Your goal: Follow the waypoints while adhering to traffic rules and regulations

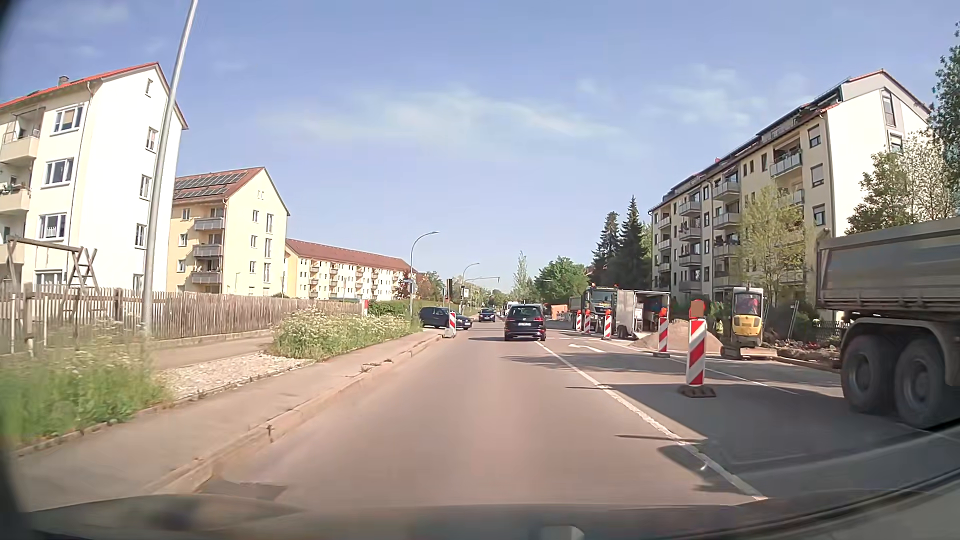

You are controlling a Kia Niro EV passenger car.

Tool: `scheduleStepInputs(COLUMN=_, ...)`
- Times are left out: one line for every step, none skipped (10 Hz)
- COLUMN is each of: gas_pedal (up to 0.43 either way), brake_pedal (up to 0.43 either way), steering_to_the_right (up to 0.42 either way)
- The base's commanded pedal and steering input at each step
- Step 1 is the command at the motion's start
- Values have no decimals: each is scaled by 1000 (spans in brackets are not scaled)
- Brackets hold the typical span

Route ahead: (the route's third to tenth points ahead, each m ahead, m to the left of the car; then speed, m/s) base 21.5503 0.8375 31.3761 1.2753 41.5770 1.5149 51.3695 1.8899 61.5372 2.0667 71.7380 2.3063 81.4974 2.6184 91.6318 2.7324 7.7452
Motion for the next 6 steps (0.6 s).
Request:
scheduleStepInputs(gas_pedal=59, brake_pedal=0, steering_to_the_right=5)
scheduleStepInputs(gas_pedal=59, brake_pedal=0, steering_to_the_right=5)
scheduleStepInputs(gas_pedal=59, brake_pedal=0, steering_to_the_right=5)
scheduleStepInputs(gas_pedal=67, brake_pedal=0, steering_to_the_right=6)
scheduleStepInputs(gas_pedal=67, brake_pedal=0, steering_to_the_right=6)
scheduleStepInputs(gas_pedal=67, brake_pedal=0, steering_to_the_right=7)
